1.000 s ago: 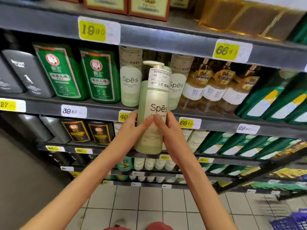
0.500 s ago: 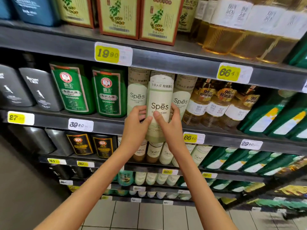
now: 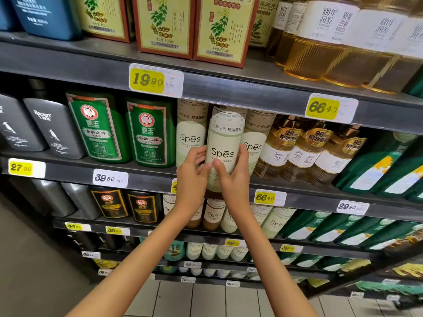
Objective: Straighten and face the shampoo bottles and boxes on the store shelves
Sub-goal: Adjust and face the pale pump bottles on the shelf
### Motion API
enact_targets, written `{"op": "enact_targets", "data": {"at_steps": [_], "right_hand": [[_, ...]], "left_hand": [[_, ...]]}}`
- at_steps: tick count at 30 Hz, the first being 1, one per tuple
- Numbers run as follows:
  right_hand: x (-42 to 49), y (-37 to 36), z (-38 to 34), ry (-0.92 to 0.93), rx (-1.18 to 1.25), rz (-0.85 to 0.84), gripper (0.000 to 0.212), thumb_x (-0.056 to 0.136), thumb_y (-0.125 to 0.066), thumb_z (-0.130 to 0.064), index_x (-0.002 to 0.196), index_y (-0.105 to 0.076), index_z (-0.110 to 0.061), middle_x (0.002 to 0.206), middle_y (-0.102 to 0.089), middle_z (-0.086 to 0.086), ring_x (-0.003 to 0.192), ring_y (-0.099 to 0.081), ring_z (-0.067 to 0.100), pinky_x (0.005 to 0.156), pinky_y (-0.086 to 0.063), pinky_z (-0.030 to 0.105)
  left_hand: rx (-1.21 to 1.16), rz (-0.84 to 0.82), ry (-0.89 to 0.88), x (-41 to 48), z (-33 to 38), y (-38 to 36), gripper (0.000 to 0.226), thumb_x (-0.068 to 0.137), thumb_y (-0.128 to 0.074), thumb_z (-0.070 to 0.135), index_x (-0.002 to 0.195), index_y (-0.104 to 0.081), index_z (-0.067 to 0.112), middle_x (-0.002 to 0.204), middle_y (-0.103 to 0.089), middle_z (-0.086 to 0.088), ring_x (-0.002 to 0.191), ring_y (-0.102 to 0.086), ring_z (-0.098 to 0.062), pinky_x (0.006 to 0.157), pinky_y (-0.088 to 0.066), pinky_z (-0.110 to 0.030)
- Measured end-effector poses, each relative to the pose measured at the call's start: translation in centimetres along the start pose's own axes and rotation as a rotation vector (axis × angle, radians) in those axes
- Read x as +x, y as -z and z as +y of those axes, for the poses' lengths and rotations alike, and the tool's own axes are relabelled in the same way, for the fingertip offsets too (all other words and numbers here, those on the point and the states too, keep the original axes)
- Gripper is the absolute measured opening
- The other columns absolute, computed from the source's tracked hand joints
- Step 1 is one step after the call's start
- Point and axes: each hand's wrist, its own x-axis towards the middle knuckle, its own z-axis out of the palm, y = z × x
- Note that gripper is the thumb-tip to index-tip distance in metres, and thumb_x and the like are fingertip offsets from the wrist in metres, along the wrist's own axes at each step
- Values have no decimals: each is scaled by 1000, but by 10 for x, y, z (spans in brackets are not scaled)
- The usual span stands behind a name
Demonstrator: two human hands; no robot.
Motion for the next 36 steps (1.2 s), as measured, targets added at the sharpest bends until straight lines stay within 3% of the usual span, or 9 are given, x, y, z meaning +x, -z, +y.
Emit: {"op": "enact_targets", "data": {"at_steps": [2,6,11,15,21,29,34,36], "right_hand": [[1,-1,4,26,-57,21,66,89,-63,-16,143,-28,-4,134,-36,16,122,-38,16,104,-30,16],[2,-6,7,59,-87,95,65,87,-65,-17,141,-32,-3,126,-39,11,115,-38,13,94,-26,0],[3,-18,8,51,-151,205,55,89,-63,-25,133,-40,-2,127,-48,12,115,-39,19,99,-33,28],[9,-25,7,69,-177,237,51,90,-63,-21,130,-40,0,123,-40,13,109,-40,15,93,-28,5],[7,-30,18,-17,-170,235,55,85,-68,-15,131,-41,-2,126,-42,11,120,-43,20,103,-37,29],[10,-34,26,-46,-185,288,49,80,-74,-16,119,-49,0,113,-47,12,109,-48,23,96,-40,32],[11,-36,27,-55,-223,315,50,80,-74,-19,120,-50,0,113,-49,12,108,-49,24,95,-40,31],[11,-38,26,-55,-236,324,50,80,-74,-18,120,-51,1,114,-49,14,108,-50,26,95,-41,33]], "left_hand": [[7,9,-9,2,-3,0,34,88,-58,0,120,-53,12,111,-60,6,104,-56,1,85,-43,-4],[33,47,-10,4,-9,-1,35,89,-59,5,123,-54,11,119,-56,-8,109,-56,-10,85,-44,-6],[57,72,-16,3,-14,-2,29,91,-53,2,118,-55,11,117,-58,-7,102,-56,-2,88,-48,-14],[137,73,-38,5,-20,-1,30,92,-48,-2,119,-55,7,116,-58,-8,95,-54,5,81,-43,-3],[127,30,29,8,-27,1,29,93,-46,0,119,-56,7,115,-60,-7,94,-55,3,77,-42,0],[107,-7,122,9,-33,5,27,92,-46,-1,116,-59,4,108,-62,-2,99,-57,-8,78,-41,0],[84,16,157,9,-31,16,25,92,-47,0,114,-60,3,108,-63,-6,102,-58,-11,91,-44,-19],[68,33,164,8,-30,23,23,92,-49,2,112,-61,4,106,-64,-5,98,-58,-9,88,-45,-16]]}}
